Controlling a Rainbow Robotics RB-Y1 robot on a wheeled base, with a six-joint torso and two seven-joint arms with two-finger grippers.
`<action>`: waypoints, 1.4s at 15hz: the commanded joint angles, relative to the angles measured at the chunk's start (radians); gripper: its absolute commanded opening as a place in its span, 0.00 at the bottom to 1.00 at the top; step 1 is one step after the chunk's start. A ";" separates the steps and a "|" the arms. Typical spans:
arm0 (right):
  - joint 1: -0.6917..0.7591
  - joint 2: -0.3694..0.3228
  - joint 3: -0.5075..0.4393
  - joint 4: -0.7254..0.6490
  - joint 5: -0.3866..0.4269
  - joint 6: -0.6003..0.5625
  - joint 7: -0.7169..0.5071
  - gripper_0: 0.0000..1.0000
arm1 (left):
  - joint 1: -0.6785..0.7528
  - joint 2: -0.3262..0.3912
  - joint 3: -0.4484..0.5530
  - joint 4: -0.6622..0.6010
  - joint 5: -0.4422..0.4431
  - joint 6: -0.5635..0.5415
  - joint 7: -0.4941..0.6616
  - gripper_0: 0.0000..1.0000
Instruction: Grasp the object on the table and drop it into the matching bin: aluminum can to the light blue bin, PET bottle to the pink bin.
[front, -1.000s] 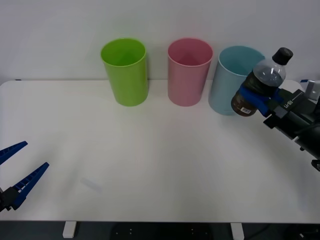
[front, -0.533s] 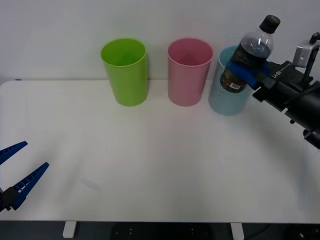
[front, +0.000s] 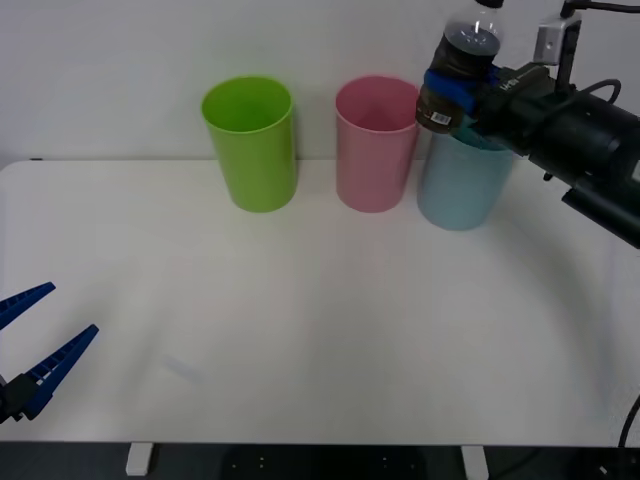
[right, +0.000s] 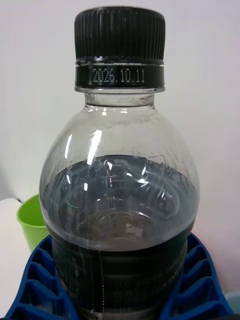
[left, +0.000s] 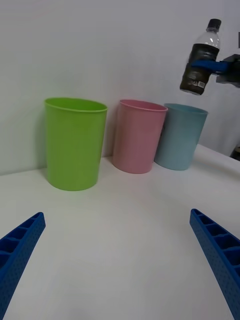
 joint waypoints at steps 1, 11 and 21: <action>-0.096 0.049 0.001 0.112 0.057 0.000 -0.002 0.00 | 0.000 0.000 0.000 0.000 0.000 0.000 0.000 1.00; -0.303 0.210 0.000 0.382 0.195 0.149 0.047 0.00 | 0.000 0.000 0.000 0.000 0.000 0.000 0.000 1.00; -0.307 0.242 0.000 0.386 0.222 0.201 0.080 1.00 | 0.000 0.000 0.000 0.000 0.000 0.000 0.000 1.00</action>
